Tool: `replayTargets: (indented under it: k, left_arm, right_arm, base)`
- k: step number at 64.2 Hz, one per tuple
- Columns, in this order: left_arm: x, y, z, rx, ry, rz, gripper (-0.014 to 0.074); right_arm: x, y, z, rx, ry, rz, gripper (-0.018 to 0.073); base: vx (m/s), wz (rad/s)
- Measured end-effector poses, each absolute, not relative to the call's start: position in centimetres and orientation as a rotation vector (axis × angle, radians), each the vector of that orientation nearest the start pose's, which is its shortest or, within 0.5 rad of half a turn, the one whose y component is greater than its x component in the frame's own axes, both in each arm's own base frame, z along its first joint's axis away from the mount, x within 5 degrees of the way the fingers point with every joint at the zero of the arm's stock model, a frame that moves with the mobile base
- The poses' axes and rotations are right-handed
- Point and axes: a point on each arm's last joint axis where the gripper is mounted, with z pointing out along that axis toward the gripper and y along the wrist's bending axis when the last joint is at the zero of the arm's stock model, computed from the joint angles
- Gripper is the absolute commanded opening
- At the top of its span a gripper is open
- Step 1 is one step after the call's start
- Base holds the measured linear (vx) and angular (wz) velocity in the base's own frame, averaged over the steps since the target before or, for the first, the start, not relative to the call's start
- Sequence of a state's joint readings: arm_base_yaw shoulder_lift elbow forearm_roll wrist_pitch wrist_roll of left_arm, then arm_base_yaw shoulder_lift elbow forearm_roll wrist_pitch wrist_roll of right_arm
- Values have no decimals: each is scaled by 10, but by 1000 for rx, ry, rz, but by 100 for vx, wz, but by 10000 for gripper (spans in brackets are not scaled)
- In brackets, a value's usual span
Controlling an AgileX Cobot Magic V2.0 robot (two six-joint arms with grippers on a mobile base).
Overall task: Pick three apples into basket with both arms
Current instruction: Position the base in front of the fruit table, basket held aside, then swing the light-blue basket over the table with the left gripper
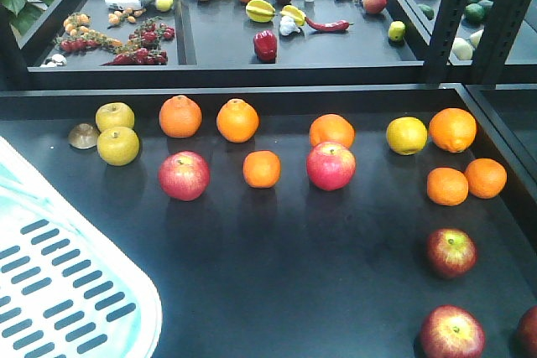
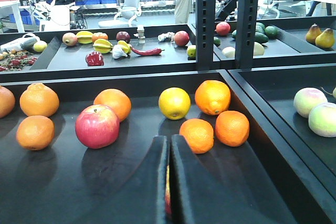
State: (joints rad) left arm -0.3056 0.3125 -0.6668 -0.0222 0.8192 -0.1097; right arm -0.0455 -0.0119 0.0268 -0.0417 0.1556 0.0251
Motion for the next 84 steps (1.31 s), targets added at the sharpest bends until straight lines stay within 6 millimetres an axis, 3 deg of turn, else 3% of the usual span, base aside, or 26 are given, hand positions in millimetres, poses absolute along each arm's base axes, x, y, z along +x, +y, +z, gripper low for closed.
replayTargets:
  k: [65, 84]
  left_arm:
    - [42, -15, 340, 188, 1951, -300, -6]
    - [44, -18, 347, 170, 1878, -358, -6]
  right_arm:
    - [56, -3, 191, 29, 1654, -52, -5]
    - [56, -3, 191, 29, 1654, -52, -5]
  base:
    - [0, 0]
    - [0, 0]
